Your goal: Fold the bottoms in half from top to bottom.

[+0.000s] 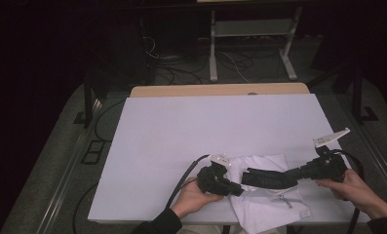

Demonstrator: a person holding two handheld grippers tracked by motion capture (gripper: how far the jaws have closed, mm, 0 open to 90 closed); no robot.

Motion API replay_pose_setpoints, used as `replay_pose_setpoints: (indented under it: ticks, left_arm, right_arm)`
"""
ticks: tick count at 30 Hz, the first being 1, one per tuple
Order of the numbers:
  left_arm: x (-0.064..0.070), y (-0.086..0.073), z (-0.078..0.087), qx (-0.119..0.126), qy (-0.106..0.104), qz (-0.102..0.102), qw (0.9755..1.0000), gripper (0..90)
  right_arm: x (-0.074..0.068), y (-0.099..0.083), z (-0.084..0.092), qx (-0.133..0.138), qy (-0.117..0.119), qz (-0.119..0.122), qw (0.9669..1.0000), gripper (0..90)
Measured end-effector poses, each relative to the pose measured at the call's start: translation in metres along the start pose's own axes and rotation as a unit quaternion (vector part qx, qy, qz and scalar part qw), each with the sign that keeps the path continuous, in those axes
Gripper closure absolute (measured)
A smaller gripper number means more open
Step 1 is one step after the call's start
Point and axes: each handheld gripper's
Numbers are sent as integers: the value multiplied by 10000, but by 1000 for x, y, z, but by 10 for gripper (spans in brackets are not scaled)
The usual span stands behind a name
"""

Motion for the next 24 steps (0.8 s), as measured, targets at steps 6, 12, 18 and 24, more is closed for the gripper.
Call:
replay_pose_setpoints:
  ticks: [6, 12, 18, 24]
  left_arm:
    - [-1, 3, 7, 191, 19, 42, 9998, 737]
    - [-6, 7, 16, 422, 145, 89, 9990, 683]
    - [-12, 16, 27, 727, 356, 88, 9967, 663]
    - [-23, 21, 40, 984, 638, 134, 9930, 660]
  right_arm:
    - [-1, -2, 0, -71, 44, 41, 10000, 820]
    - [-4, -5, -4, -285, 154, 116, 9994, 819]
    - [-8, -7, -8, -523, 241, 203, 9981, 816]
    - [-16, -10, -15, -1105, 466, 416, 9919, 802]
Point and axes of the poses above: each handheld gripper's, and its own axes: z roughly backward along the jaws, y roughly out of its top, x roughly to its right, and after that the axes turned 13 degrees about x, right-handed
